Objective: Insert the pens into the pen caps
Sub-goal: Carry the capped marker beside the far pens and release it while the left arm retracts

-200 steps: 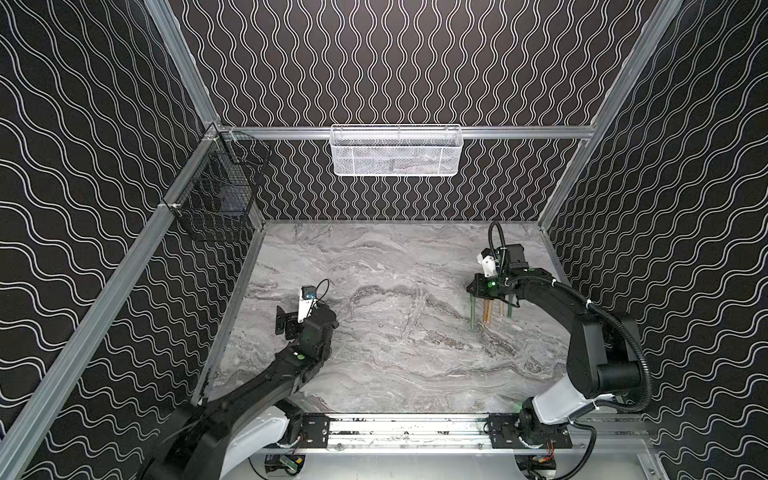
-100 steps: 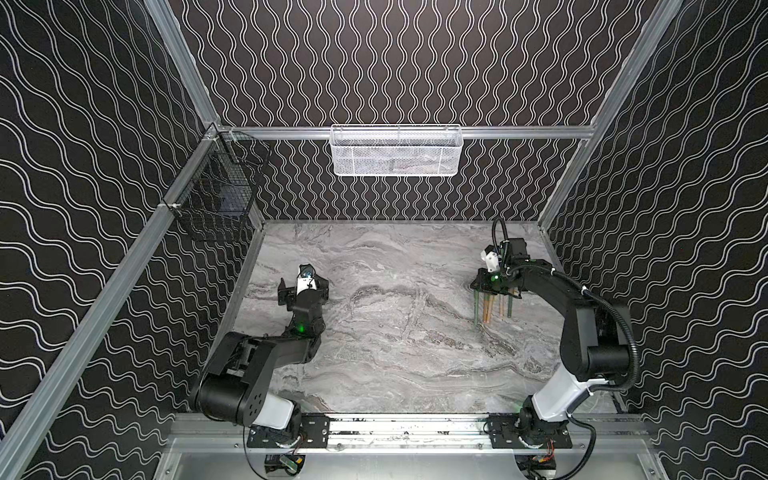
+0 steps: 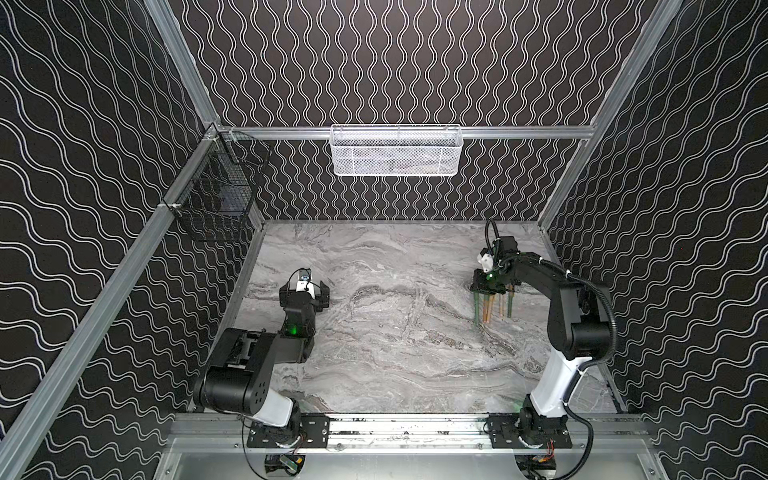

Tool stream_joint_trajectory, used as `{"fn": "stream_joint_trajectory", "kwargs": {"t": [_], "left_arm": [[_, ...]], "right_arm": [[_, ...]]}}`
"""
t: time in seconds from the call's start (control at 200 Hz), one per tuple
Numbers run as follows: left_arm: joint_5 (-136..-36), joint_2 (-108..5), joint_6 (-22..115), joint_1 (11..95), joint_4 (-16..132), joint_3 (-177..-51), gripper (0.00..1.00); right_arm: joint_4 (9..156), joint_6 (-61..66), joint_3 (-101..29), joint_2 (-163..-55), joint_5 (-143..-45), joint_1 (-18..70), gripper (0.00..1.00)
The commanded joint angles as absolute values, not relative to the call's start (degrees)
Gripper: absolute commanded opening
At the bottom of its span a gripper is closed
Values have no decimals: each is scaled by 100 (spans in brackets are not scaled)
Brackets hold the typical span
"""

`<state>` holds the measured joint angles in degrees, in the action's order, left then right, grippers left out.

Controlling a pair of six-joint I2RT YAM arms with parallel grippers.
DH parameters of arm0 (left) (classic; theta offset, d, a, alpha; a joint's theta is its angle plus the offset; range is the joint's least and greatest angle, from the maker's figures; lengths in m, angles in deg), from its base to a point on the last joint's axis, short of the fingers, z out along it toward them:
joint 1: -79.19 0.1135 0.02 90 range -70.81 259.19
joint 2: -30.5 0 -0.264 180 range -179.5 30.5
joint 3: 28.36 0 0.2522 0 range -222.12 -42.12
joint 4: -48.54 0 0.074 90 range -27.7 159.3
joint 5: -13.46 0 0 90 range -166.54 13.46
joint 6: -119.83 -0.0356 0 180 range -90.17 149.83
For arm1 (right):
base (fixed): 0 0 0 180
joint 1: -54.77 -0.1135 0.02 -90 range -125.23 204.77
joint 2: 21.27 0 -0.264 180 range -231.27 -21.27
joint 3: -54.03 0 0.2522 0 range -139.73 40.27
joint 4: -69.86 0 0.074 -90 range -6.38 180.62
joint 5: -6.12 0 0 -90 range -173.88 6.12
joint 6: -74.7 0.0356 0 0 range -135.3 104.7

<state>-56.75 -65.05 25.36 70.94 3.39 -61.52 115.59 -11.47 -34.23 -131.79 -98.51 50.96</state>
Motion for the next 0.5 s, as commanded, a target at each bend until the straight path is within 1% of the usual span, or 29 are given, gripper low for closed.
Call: {"fn": "stream_joint_trajectory", "kwargs": {"t": [0.0,0.045,0.125,0.24,0.305,0.34,0.395,0.495], "left_arm": [[-5885,-6473,2596,7119,121,-6223,99],[-5877,-6549,2536,7140,-137,-6186,99],[-5921,-6519,2575,7150,-11,-6218,99],[-5901,-6529,2570,7146,-54,-6206,99],[-5912,-6522,2574,7146,-26,-6207,99],[-5905,-6530,2570,7146,-37,-6215,99],[-5906,-6522,2571,7150,-26,-6216,99],[-5910,-6522,2569,7146,-27,-6214,99]], "right_arm": [[11832,-1166,-3496,-13333,-9358,5090,4],[11850,-1155,-3496,-13359,-9220,5099,6],[11727,-1098,-3406,-13246,-9101,5095,16],[11746,-1117,-3514,-13197,-9084,5091,33],[11780,-1114,-3557,-13082,-9060,5082,46],[11785,-1095,-3566,-13035,-9010,5069,50],[11730,-1108,-3526,-12726,-8967,5010,55],[11772,-1147,-3409,-12289,-8909,4866,58]]}}
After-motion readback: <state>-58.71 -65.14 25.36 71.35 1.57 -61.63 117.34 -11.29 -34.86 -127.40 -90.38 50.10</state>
